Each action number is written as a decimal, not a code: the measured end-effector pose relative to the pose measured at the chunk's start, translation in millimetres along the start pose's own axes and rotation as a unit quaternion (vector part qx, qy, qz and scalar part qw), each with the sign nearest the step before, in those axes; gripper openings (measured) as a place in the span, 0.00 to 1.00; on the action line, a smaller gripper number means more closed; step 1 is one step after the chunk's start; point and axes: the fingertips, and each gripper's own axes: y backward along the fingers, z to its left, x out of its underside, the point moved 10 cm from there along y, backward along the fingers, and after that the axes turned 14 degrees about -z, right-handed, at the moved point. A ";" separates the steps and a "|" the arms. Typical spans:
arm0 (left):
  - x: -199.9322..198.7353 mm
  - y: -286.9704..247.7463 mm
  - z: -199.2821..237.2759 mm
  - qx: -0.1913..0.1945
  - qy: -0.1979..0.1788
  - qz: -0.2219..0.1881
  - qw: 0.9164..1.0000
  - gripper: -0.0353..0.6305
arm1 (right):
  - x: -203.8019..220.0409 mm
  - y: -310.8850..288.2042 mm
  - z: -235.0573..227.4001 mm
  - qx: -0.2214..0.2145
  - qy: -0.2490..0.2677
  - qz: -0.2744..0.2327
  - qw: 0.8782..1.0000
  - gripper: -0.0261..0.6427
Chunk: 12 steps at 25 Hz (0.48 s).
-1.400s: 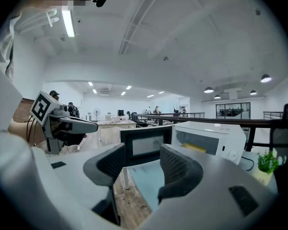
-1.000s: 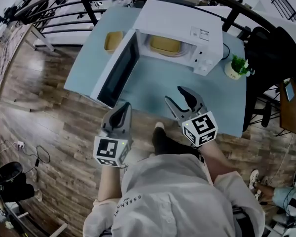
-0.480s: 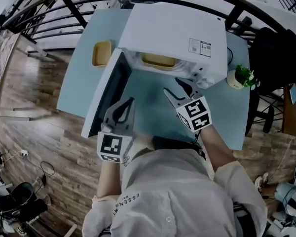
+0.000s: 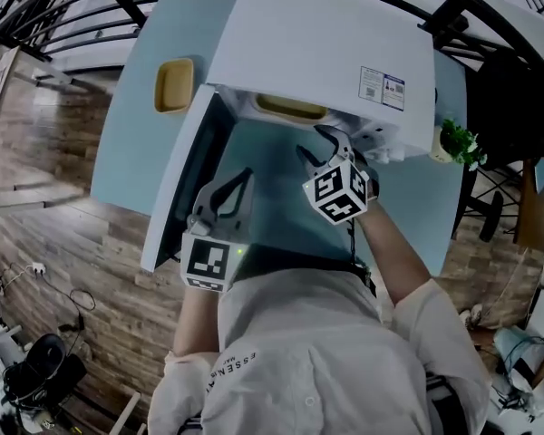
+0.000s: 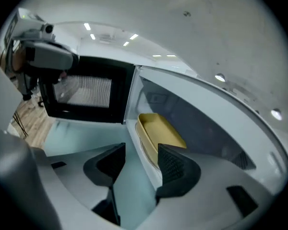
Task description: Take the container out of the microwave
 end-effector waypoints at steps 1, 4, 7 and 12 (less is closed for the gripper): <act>0.2 -0.9 1.9 -0.002 0.006 0.003 1.000 0.06 | -0.5 -6.3 1.0 0.002 0.023 0.015 1.000 0.37; 2.9 -1.4 6.9 -0.006 0.017 0.016 1.000 0.06 | 0.6 -24.9 5.5 0.001 0.074 0.061 0.995 0.37; 9.1 0.9 12.2 0.010 0.011 0.025 1.000 0.06 | 0.0 -39.1 9.0 0.003 0.125 0.084 0.989 0.37; 18.8 6.1 16.6 0.009 0.043 0.033 0.998 0.06 | -1.6 -57.2 7.6 0.000 0.202 0.099 0.974 0.37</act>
